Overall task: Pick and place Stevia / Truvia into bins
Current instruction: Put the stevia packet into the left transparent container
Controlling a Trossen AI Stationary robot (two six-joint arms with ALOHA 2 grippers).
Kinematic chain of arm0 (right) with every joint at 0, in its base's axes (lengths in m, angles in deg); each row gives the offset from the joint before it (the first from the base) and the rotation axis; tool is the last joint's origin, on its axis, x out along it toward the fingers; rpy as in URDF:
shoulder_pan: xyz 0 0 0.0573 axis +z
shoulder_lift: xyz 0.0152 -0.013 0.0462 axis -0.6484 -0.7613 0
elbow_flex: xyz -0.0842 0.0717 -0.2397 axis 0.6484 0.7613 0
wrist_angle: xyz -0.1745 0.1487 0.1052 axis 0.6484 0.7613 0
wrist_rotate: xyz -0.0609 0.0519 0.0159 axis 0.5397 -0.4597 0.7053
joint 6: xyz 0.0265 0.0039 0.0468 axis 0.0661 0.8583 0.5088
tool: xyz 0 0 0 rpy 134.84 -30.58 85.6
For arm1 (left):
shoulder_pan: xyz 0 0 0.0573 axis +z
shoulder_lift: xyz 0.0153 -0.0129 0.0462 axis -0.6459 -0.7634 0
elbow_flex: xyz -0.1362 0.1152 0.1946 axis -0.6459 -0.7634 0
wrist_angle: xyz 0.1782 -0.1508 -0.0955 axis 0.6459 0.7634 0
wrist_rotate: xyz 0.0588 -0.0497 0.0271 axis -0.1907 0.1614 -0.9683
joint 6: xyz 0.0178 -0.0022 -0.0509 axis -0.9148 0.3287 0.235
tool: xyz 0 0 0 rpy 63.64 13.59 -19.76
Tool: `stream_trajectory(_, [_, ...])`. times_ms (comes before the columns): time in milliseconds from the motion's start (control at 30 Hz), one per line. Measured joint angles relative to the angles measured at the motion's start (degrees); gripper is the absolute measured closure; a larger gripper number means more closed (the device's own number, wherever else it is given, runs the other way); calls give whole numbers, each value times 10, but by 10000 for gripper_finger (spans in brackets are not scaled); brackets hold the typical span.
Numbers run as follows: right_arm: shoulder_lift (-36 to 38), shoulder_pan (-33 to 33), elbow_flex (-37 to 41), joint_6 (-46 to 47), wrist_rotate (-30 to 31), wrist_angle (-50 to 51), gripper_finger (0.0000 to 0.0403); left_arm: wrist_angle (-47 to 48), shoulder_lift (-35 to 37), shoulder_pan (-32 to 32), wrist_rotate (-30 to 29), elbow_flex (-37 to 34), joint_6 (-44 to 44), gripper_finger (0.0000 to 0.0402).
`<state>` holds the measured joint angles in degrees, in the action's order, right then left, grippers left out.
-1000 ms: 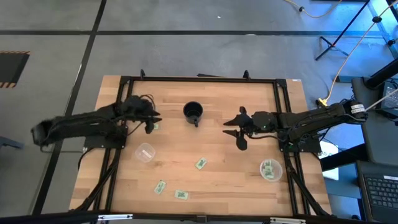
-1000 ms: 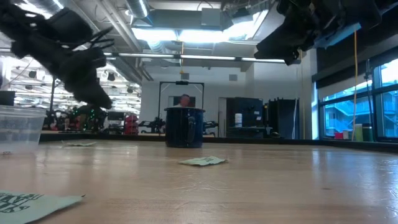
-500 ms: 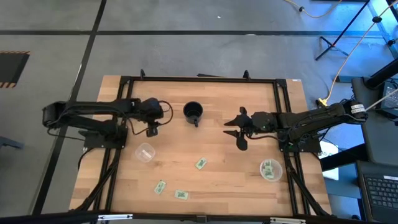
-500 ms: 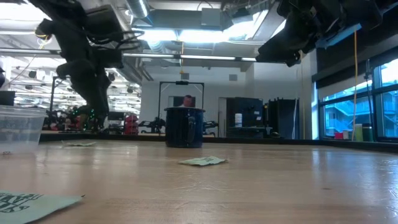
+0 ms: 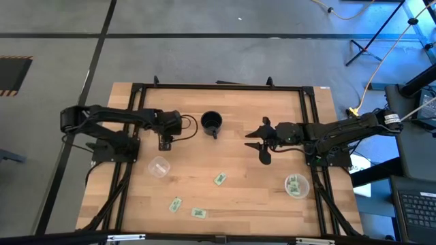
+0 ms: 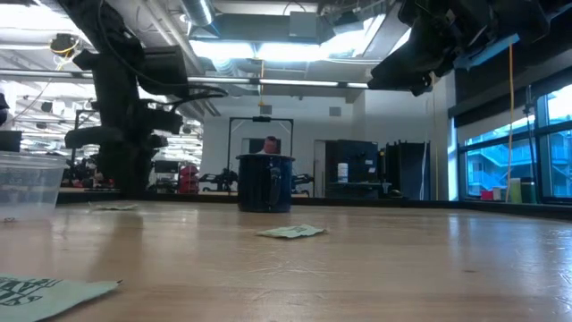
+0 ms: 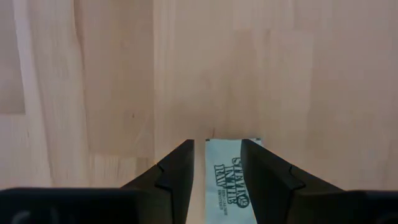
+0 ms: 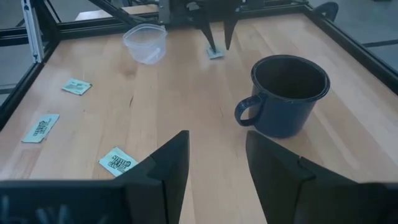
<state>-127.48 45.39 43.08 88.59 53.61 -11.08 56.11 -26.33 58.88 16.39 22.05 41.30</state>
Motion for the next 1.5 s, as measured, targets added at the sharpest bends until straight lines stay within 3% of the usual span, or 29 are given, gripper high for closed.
stream_trajectory(500, [0, 0, 0, 0, -1, 1, 240, 5, -71, 12, 10, 4, 7, 277])
stream_trajectory(800, [0, 0, 0, -1, -1, 7, 240, 3, -71, 13, 18, 3, 17, 279])
stream_trajectory(1067, [0, 0, 0, 0, -1, 17, 240, 8, -72, 22, 56, 1, 47, 314])
stream_trajectory(1500, [0, 0, 0, -1, 0, 17, 240, 10, -72, 22, 56, 1, 48, 347])
